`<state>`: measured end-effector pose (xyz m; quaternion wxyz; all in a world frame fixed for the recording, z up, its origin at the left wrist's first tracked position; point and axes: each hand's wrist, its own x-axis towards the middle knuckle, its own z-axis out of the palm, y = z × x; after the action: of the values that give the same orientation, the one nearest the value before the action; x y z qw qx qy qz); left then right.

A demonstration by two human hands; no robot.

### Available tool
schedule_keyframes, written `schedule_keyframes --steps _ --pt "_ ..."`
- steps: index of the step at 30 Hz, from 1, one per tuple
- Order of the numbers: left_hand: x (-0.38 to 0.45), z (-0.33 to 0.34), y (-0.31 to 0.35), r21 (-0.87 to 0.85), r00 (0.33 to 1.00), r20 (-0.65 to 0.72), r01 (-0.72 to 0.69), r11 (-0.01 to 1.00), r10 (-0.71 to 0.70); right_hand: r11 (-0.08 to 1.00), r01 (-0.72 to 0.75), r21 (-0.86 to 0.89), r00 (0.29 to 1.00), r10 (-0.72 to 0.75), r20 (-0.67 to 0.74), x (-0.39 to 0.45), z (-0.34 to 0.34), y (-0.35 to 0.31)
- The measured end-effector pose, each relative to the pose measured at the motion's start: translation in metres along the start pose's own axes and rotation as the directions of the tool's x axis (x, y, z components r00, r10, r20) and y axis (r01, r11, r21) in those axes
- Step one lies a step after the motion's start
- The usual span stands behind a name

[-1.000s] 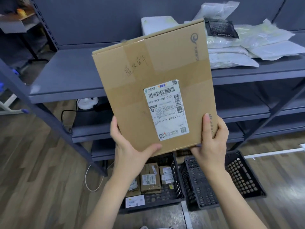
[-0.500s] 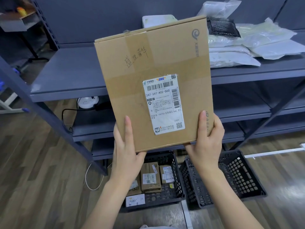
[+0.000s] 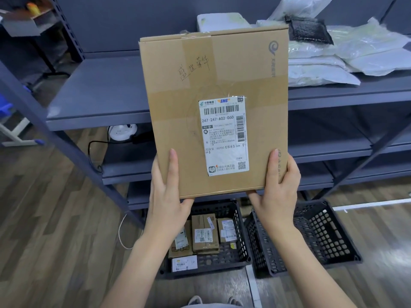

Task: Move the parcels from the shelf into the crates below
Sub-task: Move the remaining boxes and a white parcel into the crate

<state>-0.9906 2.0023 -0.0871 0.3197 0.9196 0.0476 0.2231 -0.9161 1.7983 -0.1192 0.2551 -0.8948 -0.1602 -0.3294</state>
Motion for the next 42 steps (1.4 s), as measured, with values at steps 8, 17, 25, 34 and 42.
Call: schedule_keyframes --steps 8,17,25,34,42 --pt "-0.009 -0.007 -0.01 0.031 1.0 0.0 0.004 0.999 -0.004 1.0 -0.019 0.021 1.0 0.019 0.006 -0.011 0.006 -0.011" --pt "-0.042 -0.009 -0.036 0.057 0.994 0.093 0.049 0.997 -0.054 0.995 -0.104 0.016 0.985 0.1 0.139 -0.057 0.013 -0.027" --pt "-0.098 0.01 -0.083 0.136 0.94 0.258 0.192 0.972 -0.222 0.97 -0.236 -0.058 0.91 0.241 0.336 -0.144 0.035 -0.04" --pt "-0.177 0.068 -0.137 0.177 0.739 0.52 0.398 0.9 -0.429 0.938 -0.325 -0.123 0.754 0.336 0.565 -0.249 0.063 -0.016" --pt "-0.239 0.165 -0.207 0.305 0.582 0.617 0.444 0.842 -0.531 0.935 -0.261 -0.241 0.629 0.354 0.692 -0.332 0.12 0.035"
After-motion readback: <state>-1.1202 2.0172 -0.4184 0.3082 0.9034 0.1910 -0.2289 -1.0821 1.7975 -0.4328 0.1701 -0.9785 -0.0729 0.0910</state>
